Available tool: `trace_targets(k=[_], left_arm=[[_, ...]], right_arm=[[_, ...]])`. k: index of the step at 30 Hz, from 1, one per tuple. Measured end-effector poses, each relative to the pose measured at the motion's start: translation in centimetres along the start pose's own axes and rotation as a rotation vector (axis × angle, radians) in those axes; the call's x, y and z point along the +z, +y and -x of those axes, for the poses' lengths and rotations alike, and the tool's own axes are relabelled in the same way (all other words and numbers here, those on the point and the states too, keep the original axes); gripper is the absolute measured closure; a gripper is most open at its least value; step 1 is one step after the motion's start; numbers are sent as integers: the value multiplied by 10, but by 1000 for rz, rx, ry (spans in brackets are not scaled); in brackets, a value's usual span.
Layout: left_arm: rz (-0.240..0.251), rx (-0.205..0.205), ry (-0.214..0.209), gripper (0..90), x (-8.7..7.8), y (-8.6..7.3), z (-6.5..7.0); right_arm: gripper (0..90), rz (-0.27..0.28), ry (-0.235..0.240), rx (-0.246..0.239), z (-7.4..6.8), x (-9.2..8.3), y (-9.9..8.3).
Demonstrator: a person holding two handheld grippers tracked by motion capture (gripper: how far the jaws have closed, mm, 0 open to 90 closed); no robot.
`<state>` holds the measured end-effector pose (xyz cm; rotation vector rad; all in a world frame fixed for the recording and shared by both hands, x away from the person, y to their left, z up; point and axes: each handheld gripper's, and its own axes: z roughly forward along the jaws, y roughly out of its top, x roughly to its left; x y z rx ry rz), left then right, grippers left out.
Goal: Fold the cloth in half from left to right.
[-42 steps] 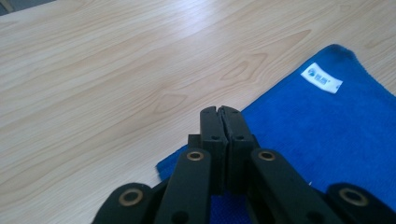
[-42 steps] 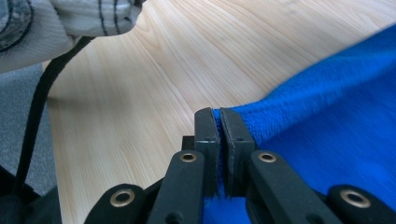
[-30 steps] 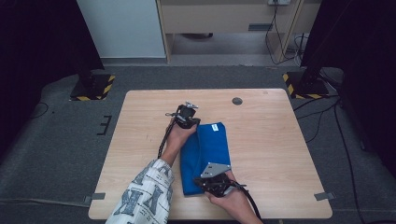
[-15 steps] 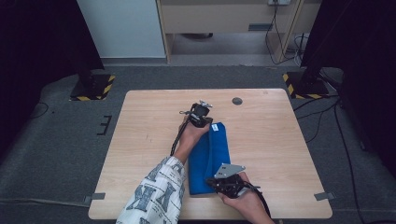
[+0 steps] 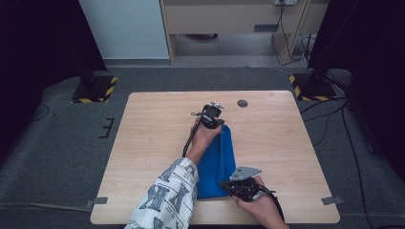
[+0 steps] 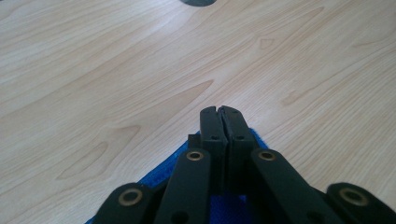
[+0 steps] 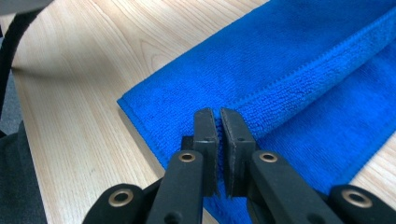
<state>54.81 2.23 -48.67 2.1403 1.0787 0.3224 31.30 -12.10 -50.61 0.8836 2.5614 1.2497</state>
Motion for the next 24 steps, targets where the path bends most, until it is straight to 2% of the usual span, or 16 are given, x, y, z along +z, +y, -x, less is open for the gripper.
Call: trace_targets(k=[2, 4, 12, 18, 19, 20, 21, 24], left_arm=[[-11, 9, 3, 877, 1, 0, 1], [-9, -4, 2, 877, 3, -1, 1], [-21, -12, -17, 876, 10, -3, 4], [-26, 1, -13, 870, 11, -3, 6], [-23, -4, -12, 855, 11, -3, 5], [-15, -9, -5, 801, 12, -3, 5], [-13, -7, -4, 727, 11, -3, 6], [14, 24, -13, 548, 4, -2, 8]], right_arm=[[855, 1, -4, 3, 1, -3, -1], [853, -1, -7, 7, 2, -5, -3], [852, -6, -10, 12, 5, -12, -7], [841, 0, -3, 10, 4, -14, -9], [818, -2, -4, 13, 4, -14, -9], [758, -3, -5, 13, 5, -14, -10], [652, -6, -12, 18, 6, -14, -10], [502, -25, -53, 20, 10, -13, -12]])
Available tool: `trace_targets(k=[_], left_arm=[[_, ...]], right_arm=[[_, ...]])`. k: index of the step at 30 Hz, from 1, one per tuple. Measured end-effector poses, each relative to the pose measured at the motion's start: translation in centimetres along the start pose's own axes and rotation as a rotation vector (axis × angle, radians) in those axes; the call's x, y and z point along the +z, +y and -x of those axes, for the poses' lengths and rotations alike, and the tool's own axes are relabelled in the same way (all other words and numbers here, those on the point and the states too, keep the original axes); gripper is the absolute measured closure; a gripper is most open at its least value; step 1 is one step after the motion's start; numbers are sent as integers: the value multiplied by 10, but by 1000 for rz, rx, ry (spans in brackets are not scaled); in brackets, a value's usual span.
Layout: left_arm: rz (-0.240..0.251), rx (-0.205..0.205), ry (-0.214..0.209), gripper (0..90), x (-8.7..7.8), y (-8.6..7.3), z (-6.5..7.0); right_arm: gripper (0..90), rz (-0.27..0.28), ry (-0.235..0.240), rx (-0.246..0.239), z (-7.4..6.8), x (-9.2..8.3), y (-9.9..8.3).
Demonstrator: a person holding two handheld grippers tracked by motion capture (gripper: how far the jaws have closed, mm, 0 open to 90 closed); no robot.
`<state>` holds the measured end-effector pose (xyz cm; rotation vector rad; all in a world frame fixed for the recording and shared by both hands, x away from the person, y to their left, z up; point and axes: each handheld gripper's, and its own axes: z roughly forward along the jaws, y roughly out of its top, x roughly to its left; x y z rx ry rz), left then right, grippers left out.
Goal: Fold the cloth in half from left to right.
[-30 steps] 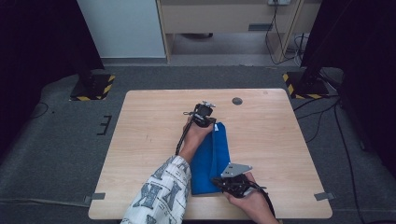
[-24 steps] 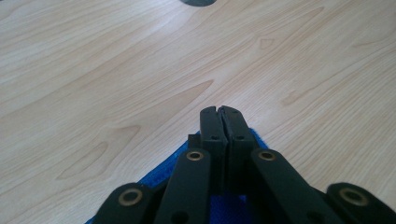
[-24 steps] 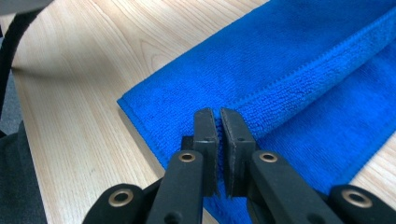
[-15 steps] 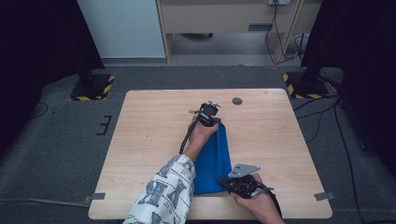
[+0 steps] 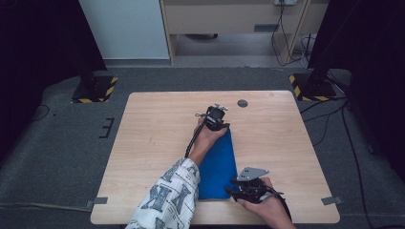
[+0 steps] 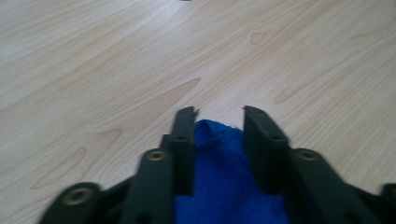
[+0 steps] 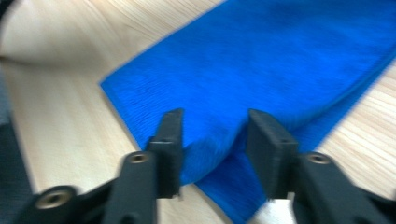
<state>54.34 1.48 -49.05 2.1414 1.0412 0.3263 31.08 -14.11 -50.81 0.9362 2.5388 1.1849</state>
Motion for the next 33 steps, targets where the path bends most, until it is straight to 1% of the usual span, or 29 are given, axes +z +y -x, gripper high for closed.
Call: trace_targets(k=[1, 2, 3, 4, 5, 6, 8, 11, 12, 14, 16, 17, 19, 20, 22, 24, 27, 28, 30, 32, 33], left_arm=[[6, 4, -5, 492, -2, -1, 0], [4, 2, -10, 444, -4, -1, -1], [13, 4, -6, 392, -7, -1, -1], [33, 11, -10, 351, -11, -2, -2], [46, 14, -18, 330, -14, -2, -3], [58, 16, -24, 298, -17, -2, -4], [65, 15, -37, 226, -24, -1, -6], [83, 14, -45, 167, -34, -2, -9], [91, 10, -53, 159, -37, -3, -11], [95, 18, -70, 138, -41, -4, -14], [84, 28, -89, 116, -44, -6, -16], [72, 37, -91, 111, -45, -7, -17], [62, 53, -77, 102, -48, -9, -19], [56, 53, -78, 99, -49, -10, -20], [51, 45, -84, 86, -52, -13, -21], [51, 61, -76, 85, -56, -17, -21], [57, 65, -78, 84, -62, -22, -23], [55, 66, -76, 83, -64, -24, -23], [60, 75, -59, 83, -68, -27, -25], [65, 77, -37, 85, -72, -30, -28], [60, 81, -29, 89, -73, -31, -29]], right_arm=[[446, 5, -15, 8, 1, 0, -1], [404, 4, -21, 13, 1, -1, -1], [365, 9, -35, 12, 2, -2, -1], [329, 5, -46, 9, 2, -3, -1], [299, 1, -52, 12, 3, -3, -1], [275, 1, -61, 16, 3, -3, -2], [232, 0, -70, 21, 5, -3, -2], [190, 2, -78, 29, 10, -1, 1], [177, -2, -79, 31, 11, 0, 2], [162, 5, -89, 32, 16, 1, 6], [145, 17, -87, 39, 21, 1, 10], [144, 17, -89, 39, 23, 2, 12], [140, 30, -103, 20, 28, 3, 17], [131, 31, -107, 12, 31, 3, 20], [119, 37, -108, 16, 35, 5, 25], [108, 39, -112, 11, 39, 8, 29], [106, 55, -113, 16, 44, 11, 32], [100, 56, -105, 10, 46, 14, 33], [106, 48, -104, 1, 49, 17, 35], [107, 45, -113, 6, 54, 22, 38], [107, 34, -124, 7, 57, 24, 39]])
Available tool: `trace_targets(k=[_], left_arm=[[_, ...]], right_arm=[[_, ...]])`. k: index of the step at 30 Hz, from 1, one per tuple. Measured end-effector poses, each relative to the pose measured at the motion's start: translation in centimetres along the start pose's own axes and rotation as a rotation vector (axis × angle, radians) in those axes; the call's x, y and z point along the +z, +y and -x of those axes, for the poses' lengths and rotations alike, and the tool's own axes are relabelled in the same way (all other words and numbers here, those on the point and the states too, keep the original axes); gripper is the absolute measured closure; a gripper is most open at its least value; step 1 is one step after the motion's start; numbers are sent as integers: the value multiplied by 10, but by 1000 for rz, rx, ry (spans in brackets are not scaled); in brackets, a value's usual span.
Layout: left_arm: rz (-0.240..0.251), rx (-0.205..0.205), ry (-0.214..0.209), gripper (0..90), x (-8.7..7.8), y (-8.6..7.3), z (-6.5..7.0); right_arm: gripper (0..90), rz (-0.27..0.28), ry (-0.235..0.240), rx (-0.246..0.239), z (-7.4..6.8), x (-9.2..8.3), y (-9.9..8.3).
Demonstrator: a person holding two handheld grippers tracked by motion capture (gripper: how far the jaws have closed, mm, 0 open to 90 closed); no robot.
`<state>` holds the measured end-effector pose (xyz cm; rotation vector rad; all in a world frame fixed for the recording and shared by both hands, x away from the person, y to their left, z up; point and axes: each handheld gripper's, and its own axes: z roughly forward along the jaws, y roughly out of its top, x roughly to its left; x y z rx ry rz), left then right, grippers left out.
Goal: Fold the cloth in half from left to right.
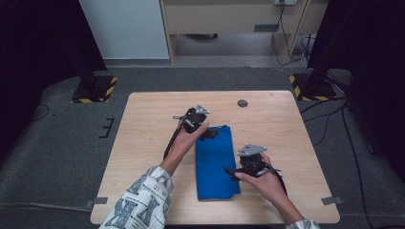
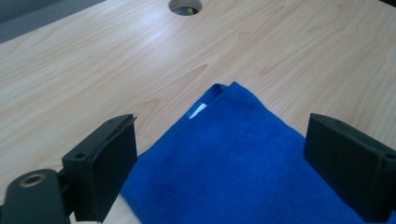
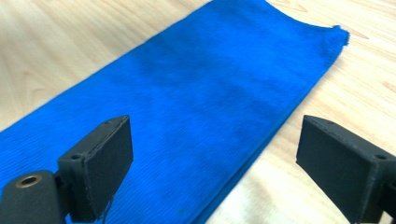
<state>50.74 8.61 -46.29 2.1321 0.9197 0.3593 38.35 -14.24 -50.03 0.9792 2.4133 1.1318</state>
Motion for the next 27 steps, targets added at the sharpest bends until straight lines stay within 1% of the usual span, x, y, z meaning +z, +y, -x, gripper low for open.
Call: trace_targets(k=[1, 2, 4, 5, 6, 7, 9, 10, 11, 12, 14, 15, 16, 19, 20, 22, 25, 27], left_arm=[[-9, 8, 14, 89, -2, -1, -1], [-13, 12, 26, 89, -3, -1, -3], [-33, 14, 42, 105, -6, -4, -6], [-57, 9, 56, 135, -7, -6, -8], [-85, -2, 64, 142, -7, -8, -10], [-99, 0, 64, 141, -8, -10, -12], [-90, 2, 91, 137, -12, -14, -16], [-78, -8, 97, 137, -14, -17, -19], [-71, -19, 93, 135, -15, -19, -22], [-66, -24, 91, 129, -16, -22, -24], [-63, -21, 116, 128, -19, -27, -27], [-58, -27, 121, 128, -21, -29, -29], [-51, -41, 112, 128, -23, -31, -31], [-30, -63, 97, 127, -28, -33, -37], [-24, -70, 90, 126, -29, -34, -38], [-20, -75, 79, 124, -30, -34, -40], [-19, -84, 79, 124, -30, -35, -40], [-27, -87, 68, 122, -29, -36, -40]], right_arm=[[107, -14, -23, -2, 3, 2, 1], [111, -14, -40, 5, 5, 5, 2], [130, -15, -47, 12, 10, 9, 4], [135, -16, -53, 8, 12, 11, 5], [153, -13, -58, 8, 14, 13, 7], [168, -14, -57, 17, 17, 15, 9], [180, -10, -55, 17, 21, 18, 14], [184, -7, -57, 15, 23, 20, 17], [187, -4, -58, 14, 24, 21, 19], [193, -2, -60, 18, 26, 23, 21], [220, 12, -64, 32, 29, 26, 25], [238, 25, -69, 43, 31, 28, 27], [240, 33, -74, 56, 33, 29, 30], [240, 30, -79, 50, 37, 34, 38], [240, 28, -80, 54, 39, 36, 42], [243, 34, -85, 59, 42, 38, 48], [248, 46, -89, 72, 48, 41, 57], [252, 52, -94, 82, 52, 41, 62]])
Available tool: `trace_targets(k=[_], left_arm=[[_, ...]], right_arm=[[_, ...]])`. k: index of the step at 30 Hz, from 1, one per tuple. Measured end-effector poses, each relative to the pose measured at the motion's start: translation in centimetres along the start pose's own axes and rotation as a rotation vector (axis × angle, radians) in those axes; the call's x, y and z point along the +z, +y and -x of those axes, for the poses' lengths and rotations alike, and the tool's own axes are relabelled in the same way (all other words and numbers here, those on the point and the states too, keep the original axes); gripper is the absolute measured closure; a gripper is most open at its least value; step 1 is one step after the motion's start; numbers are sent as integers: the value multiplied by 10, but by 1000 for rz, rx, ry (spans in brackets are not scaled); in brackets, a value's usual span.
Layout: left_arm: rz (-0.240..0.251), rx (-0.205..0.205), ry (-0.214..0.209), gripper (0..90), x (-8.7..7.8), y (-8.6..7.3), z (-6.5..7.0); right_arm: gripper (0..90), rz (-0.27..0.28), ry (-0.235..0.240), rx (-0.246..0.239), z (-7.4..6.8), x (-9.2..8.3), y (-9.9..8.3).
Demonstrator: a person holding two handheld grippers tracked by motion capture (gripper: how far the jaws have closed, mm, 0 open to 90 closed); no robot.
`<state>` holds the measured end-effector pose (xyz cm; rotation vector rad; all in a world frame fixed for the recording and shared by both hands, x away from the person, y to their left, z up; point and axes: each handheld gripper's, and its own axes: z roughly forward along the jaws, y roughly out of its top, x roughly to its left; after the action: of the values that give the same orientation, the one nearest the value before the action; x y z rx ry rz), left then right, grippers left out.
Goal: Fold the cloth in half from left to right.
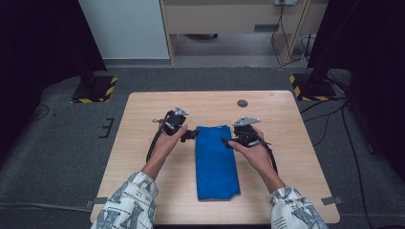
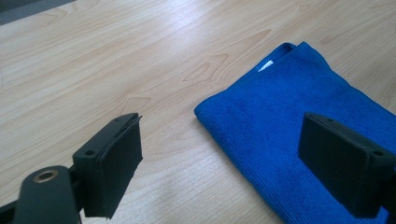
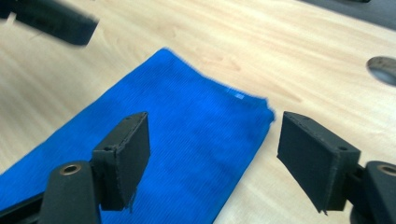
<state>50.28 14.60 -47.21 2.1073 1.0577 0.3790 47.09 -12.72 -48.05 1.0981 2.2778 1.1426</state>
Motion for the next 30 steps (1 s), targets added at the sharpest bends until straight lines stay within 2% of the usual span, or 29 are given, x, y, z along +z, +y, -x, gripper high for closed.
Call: trace_targets(k=[8, 12, 15, 24, 27, 30], left_arm=[[17, -4, -19, 121, 3, 1, 2], [22, 4, -11, 169, 4, 1, 2], [23, -5, -3, 187, 6, 1, 1], [29, -24, 20, 294, 19, -1, -3], [22, -28, 20, 321, 26, -3, -5], [-5, -23, 16, 339, 35, -6, -6]], right_arm=[[324, -2, -12, 26, 13, 6, 18], [376, -9, -12, 6, 16, 10, 24], [431, -19, -11, 1, 19, 13, 26], [621, -55, -23, 3, 31, 31, 21], [643, -53, -25, 17, 37, 38, 17], [646, -60, -22, 50, 42, 46, 13]])
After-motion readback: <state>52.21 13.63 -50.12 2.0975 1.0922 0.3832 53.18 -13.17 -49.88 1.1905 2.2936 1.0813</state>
